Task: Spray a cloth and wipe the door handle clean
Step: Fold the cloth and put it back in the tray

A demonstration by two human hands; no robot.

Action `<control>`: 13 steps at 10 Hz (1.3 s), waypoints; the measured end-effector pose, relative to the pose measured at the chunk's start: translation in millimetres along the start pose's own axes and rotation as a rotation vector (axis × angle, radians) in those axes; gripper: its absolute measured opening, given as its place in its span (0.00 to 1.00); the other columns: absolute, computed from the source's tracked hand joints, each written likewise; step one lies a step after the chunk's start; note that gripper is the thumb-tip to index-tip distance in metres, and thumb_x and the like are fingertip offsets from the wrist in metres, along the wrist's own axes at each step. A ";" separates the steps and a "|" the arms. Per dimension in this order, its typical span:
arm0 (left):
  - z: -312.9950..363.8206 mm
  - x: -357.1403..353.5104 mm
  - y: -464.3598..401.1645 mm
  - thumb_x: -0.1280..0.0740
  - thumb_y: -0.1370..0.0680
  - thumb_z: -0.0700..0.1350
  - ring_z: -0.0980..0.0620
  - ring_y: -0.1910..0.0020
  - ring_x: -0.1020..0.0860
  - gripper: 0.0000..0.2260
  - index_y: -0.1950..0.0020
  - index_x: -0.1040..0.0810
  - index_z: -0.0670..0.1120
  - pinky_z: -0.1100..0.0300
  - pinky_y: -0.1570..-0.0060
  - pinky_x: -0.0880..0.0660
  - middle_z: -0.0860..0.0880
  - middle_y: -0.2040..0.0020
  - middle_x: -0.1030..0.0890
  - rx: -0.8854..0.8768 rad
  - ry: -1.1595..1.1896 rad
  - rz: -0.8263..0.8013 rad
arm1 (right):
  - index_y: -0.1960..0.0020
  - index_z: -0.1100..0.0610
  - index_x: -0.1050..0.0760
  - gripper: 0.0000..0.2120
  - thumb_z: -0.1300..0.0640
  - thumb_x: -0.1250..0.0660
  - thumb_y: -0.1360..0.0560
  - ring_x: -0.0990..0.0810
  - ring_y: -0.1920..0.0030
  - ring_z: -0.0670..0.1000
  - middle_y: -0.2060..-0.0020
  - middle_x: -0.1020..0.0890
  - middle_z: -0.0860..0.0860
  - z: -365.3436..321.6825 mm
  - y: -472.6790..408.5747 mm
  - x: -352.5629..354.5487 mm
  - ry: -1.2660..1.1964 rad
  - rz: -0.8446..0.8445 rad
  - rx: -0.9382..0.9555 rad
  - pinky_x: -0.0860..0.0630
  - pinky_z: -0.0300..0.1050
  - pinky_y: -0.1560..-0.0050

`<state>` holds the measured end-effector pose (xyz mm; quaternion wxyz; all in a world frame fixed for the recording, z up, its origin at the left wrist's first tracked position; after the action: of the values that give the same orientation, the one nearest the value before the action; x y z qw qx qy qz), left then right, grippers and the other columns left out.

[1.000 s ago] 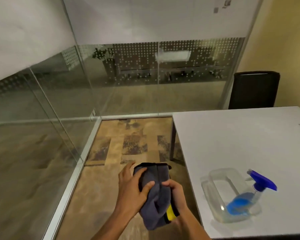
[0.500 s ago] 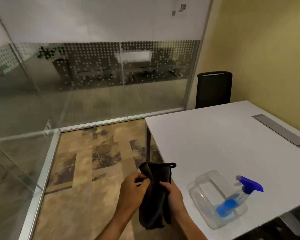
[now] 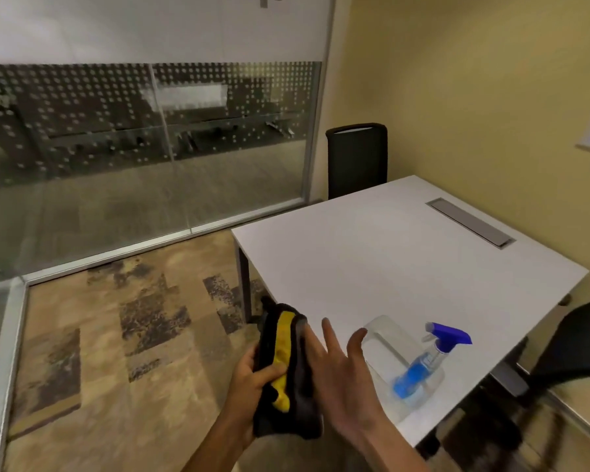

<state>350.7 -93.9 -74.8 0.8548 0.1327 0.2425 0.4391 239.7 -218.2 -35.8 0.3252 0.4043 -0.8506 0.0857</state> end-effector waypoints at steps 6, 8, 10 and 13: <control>26.5 -89.2 -6.3 0.22 0.31 0.43 0.47 0.44 0.14 0.30 0.31 0.27 0.54 0.56 0.52 0.17 0.49 0.43 0.13 -0.073 -0.193 -0.199 | 0.39 0.38 0.28 0.31 0.51 0.17 0.37 0.19 0.40 0.51 0.40 0.19 0.43 50.3 -46.2 64.2 -0.772 -0.363 -0.209 0.15 0.50 0.55; 27.1 -107.2 -17.5 0.25 0.26 0.32 0.46 0.41 0.15 0.28 0.31 0.25 0.55 0.55 0.50 0.17 0.48 0.40 0.14 -0.114 -0.185 -0.175 | 0.38 0.36 0.28 0.26 0.48 0.21 0.31 0.19 0.39 0.52 0.38 0.19 0.43 59.6 -59.0 92.8 -0.787 -0.312 -0.139 0.15 0.52 0.55; 28.4 -135.8 -15.4 0.29 0.29 0.41 0.40 0.46 0.14 0.16 0.43 0.13 0.41 0.56 0.53 0.17 0.38 0.44 0.14 -0.068 -0.066 -0.176 | 0.47 0.46 0.15 0.18 0.67 0.33 0.24 0.15 0.46 0.51 0.48 0.14 0.47 67.4 -70.1 114.1 -0.691 -0.251 0.087 0.18 0.44 0.54; -1.5 -152.0 -14.1 0.33 0.19 0.53 0.36 0.39 0.20 0.20 0.34 0.27 0.42 0.45 0.44 0.21 0.38 0.35 0.22 0.061 0.084 -0.116 | 0.64 0.43 0.19 0.17 0.64 0.29 0.23 0.19 0.42 0.43 0.45 0.19 0.35 101.2 -79.2 136.9 -0.507 -0.016 0.313 0.21 0.32 0.49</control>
<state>284.1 -225.9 -36.9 0.8635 0.1260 0.2986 0.3864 186.4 -398.2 -38.2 0.0370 0.4646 -0.8780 0.1094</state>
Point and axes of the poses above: each hand's wrist, its own y-axis away from the middle knuckle, its own x-axis out of the back of the hand, z = x × y, the point moved 5 cm from there along -y, towards the middle knuckle
